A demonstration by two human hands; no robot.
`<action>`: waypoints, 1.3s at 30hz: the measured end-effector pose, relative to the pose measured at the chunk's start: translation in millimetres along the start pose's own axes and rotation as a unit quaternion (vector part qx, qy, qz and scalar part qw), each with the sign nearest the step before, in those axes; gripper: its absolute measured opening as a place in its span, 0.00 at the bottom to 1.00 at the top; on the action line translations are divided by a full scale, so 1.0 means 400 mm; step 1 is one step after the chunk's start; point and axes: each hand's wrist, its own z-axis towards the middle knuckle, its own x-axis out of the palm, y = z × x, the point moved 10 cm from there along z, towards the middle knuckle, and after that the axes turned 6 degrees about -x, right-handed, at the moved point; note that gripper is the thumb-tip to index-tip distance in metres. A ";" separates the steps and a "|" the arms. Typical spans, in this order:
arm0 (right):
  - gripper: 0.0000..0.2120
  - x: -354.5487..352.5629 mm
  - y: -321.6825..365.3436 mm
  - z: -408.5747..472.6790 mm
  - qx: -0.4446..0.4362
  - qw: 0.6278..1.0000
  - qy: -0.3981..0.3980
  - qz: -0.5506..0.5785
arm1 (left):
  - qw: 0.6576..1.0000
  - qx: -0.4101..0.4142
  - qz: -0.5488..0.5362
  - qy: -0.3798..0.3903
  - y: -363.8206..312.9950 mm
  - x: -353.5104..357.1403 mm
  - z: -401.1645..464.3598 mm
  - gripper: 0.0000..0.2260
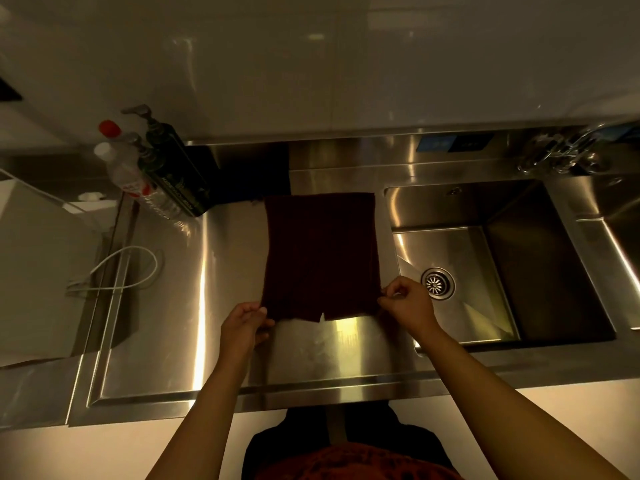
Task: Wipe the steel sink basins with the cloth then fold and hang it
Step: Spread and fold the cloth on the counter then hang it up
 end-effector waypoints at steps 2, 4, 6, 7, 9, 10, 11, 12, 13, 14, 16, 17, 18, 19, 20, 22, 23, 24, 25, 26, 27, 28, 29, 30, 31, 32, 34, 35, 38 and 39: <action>0.11 -0.011 -0.014 -0.012 0.009 1.000 -0.014 0.011 | 0.999 0.014 0.035 -0.022 -0.002 -0.013 0.000 0.03; 0.12 -0.022 -0.028 -0.028 0.011 1.000 -0.023 -0.003 | 0.996 0.021 0.076 -0.047 0.005 -0.029 0.001 0.03; 0.13 -0.033 -0.028 -0.042 -0.009 0.998 -0.032 -0.053 | 0.994 0.012 0.092 -0.055 0.018 -0.032 0.001 0.04; 0.13 -0.040 -0.025 -0.050 -0.020 0.996 -0.041 -0.073 | 0.994 0.007 0.099 -0.055 0.023 -0.030 0.000 0.05; 0.13 -0.059 -0.016 -0.065 -0.034 0.993 -0.081 -0.075 | 0.993 0.004 0.109 -0.049 0.025 -0.018 -0.005 0.06; 0.13 -0.068 -0.012 -0.072 -0.039 0.992 -0.102 -0.064 | 0.993 0.006 0.114 -0.044 0.023 -0.011 -0.011 0.06; 0.14 -0.073 -0.007 -0.077 -0.041 0.991 -0.117 -0.053 | 0.992 0.010 0.121 -0.039 0.020 -0.002 -0.016 0.07; 0.14 -0.074 -0.001 -0.081 -0.042 0.991 -0.122 -0.042 | 0.991 0.018 0.130 -0.033 0.015 0.006 -0.023 0.08; 0.15 -0.071 0.006 -0.084 -0.045 0.991 -0.121 -0.031 | 0.990 0.030 0.137 -0.027 0.009 0.014 -0.029 0.08; 0.16 -0.069 0.013 -0.085 -0.048 0.992 -0.118 -0.020 | 0.989 0.044 0.143 -0.019 0.002 0.022 -0.036 0.09; 0.15 -0.062 0.019 -0.083 -0.040 0.993 -0.108 0.005 | 0.986 0.072 0.152 -0.008 -0.012 0.031 -0.048 0.11; 0.14 -0.057 0.015 -0.080 -0.026 0.995 -0.098 0.016 | 0.984 0.082 0.160 -0.005 -0.016 0.031 -0.053 0.11; 0.13 -0.050 0.006 -0.076 -0.008 0.996 -0.084 0.025 | 0.982 0.087 0.166 -0.002 -0.017 0.030 -0.057 0.12; 0.11 -0.042 -0.009 -0.074 0.013 0.997 -0.069 0.027 | 0.982 0.089 0.170 0.003 -0.014 0.027 -0.060 0.12; 0.08 -0.036 -0.029 -0.073 0.038 0.998 -0.054 0.022 | 0.982 0.086 0.170 0.007 -0.008 0.023 -0.060 0.12; 0.06 -0.032 -0.083 -0.080 0.097 0.995 -0.033 0.011 | 0.982 0.074 0.172 0.010 0.006 0.013 -0.058 0.12; 0.06 -0.030 -0.108 -0.086 0.122 0.992 -0.023 0.010 | 0.982 0.067 0.175 0.009 0.013 0.010 -0.057 0.13; 0.05 -0.025 -0.128 -0.091 0.138 0.990 -0.008 0.006 | 0.982 0.059 0.178 0.010 0.022 0.009 -0.056 0.13; 0.05 -0.016 -0.142 -0.097 0.146 0.989 0.012 -0.001 | 0.982 0.048 0.182 0.012 0.031 0.011 -0.055 0.13; 0.05 -0.008 -0.152 -0.105 0.151 0.988 0.031 -0.009 | 0.982 0.038 0.187 0.017 0.042 0.015 -0.057 0.12; 0.05 -0.002 -0.160 -0.112 0.154 0.987 0.043 -0.014 | 0.981 0.030 0.191 0.020 0.053 0.019 -0.059 0.12; 0.06 0.001 -0.166 -0.117 0.155 0.987 0.048 -0.021 | 0.981 0.026 0.193 0.021 0.061 0.020 -0.062 0.12; 0.07 0.000 -0.170 -0.121 0.152 0.987 0.046 -0.030 | 0.980 0.025 0.195 0.018 0.066 0.019 -0.065 0.12; 0.08 -0.005 -0.172 -0.122 0.148 0.987 0.039 -0.044 | 0.980 0.026 0.197 0.012 0.069 0.016 -0.068 0.12; 0.08 -0.013 -0.173 -0.121 0.146 0.987 0.029 -0.059 | 0.979 0.027 0.201 0.005 0.069 0.013 -0.070 0.12; 0.07 -0.020 -0.174 -0.119 0.148 0.986 0.018 -0.071 | 0.978 0.027 0.205 0.000 0.069 0.010 -0.071 0.12; 0.05 -0.033 -0.179 -0.112 0.160 0.984 -0.003 -0.080 | 0.977 0.022 0.211 -0.005 0.070 0.011 -0.070 0.12; 0.05 -0.037 -0.181 -0.109 0.168 0.983 -0.012 -0.078 | 0.977 0.020 0.214 -0.004 0.070 0.013 -0.070 0.12; 0.03 -0.051 -0.197 -0.109 0.201 0.978 -0.024 -0.054 | 0.973 0.018 0.231 0.015 0.068 0.023 -0.073 0.12; 0.03 -0.055 -0.206 -0.112 0.214 0.976 -0.024 -0.043 | 0.971 0.012 0.237 0.024 0.070 0.024 -0.074 0.12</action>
